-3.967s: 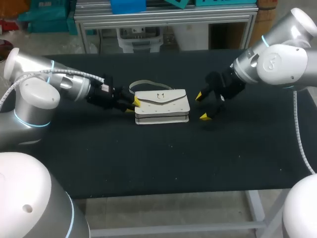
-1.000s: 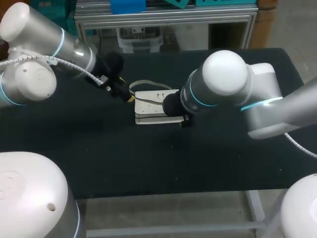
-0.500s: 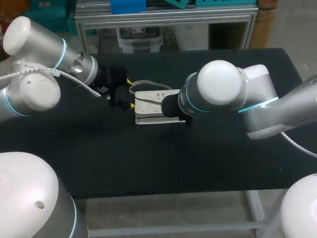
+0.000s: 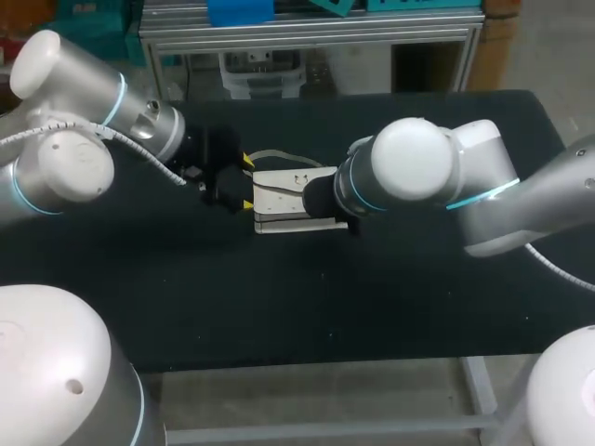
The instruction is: Pick up the bag, open it, inspect its contents, close it, and place it on the opposite side
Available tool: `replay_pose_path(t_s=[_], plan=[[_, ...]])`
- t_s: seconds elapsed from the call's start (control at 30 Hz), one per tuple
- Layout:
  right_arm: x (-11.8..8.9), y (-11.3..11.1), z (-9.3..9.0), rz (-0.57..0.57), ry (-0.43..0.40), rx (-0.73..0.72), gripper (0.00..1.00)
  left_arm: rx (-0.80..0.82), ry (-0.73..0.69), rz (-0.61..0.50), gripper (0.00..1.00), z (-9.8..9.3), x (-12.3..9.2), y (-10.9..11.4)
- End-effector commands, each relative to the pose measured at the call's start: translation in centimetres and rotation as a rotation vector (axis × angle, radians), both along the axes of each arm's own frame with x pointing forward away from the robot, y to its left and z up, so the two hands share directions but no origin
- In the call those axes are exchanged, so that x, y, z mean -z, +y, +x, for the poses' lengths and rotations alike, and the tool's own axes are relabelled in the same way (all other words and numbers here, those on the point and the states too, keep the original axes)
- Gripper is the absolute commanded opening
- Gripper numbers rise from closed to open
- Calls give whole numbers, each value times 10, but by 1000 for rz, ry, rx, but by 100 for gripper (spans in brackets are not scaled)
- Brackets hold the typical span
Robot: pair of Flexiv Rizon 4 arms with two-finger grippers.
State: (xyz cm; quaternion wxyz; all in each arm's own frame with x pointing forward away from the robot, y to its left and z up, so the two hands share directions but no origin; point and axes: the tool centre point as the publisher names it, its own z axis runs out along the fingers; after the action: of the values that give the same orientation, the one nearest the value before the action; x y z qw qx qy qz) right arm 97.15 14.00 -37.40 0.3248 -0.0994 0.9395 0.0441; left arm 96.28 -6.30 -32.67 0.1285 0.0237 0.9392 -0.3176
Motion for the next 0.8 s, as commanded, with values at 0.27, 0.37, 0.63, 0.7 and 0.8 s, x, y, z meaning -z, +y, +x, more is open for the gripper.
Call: replay_pose_path(t_s=[0.27,0.37,0.63,0.7,0.8], plan=[[6,4,-1,11,-26,-1,0,48,-42,-27,100,5,4,-5],[8,4,-4,17,-27,-2,0,78,-76,-47,100,4,4,-8],[7,6,-15,27,-40,16,0,127,-134,-109,100,6,3,-17],[7,7,-18,17,-45,46,0,127,-134,-109,100,6,3,-17],[6,7,-19,18,-45,58,0,127,-134,-109,100,6,3,-17]])
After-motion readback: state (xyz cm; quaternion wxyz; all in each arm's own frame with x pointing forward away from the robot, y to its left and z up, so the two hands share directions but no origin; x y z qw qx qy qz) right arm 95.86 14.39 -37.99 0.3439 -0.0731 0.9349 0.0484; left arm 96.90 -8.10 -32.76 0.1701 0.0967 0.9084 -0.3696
